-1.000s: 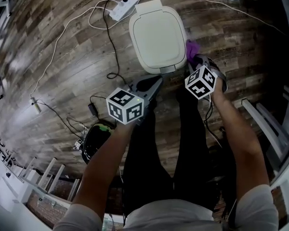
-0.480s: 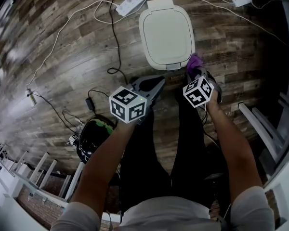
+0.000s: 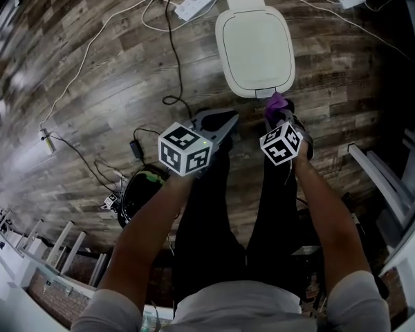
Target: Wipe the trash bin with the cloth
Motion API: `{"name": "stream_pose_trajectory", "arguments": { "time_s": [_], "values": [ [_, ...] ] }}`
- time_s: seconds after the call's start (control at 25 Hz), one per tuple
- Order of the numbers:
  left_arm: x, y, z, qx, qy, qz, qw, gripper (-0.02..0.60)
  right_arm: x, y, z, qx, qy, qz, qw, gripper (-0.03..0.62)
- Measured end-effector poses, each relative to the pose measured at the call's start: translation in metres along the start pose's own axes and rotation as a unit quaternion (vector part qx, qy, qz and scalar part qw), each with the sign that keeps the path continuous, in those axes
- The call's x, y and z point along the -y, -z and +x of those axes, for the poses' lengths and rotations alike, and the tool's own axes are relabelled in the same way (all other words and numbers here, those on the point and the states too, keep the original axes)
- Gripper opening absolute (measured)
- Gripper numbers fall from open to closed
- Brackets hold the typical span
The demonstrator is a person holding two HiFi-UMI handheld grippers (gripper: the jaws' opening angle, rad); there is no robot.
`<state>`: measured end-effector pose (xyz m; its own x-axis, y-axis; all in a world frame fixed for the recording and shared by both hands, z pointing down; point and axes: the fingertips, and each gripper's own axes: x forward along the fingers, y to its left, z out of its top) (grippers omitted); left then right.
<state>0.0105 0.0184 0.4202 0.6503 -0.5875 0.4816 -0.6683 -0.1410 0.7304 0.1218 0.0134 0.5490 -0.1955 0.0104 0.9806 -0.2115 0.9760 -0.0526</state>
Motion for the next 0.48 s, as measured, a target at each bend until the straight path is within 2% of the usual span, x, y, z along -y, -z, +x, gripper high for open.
{"name": "stream_pose_trajectory", "arguments": {
  "time_s": [0.24, 0.48],
  "values": [
    [-0.014, 0.002, -0.017, 0.017, -0.006, -0.014, 0.9997, 0.011, -0.026, -0.011, 0.003, -0.01, -0.017, -0.034, 0.999, 0.103],
    [-0.027, 0.003, -0.029, 0.038, -0.023, -0.032, 0.9985, 0.011, -0.064, -0.048, -0.005, 0.02, -0.057, -0.092, 0.994, 0.103]
  ]
}}
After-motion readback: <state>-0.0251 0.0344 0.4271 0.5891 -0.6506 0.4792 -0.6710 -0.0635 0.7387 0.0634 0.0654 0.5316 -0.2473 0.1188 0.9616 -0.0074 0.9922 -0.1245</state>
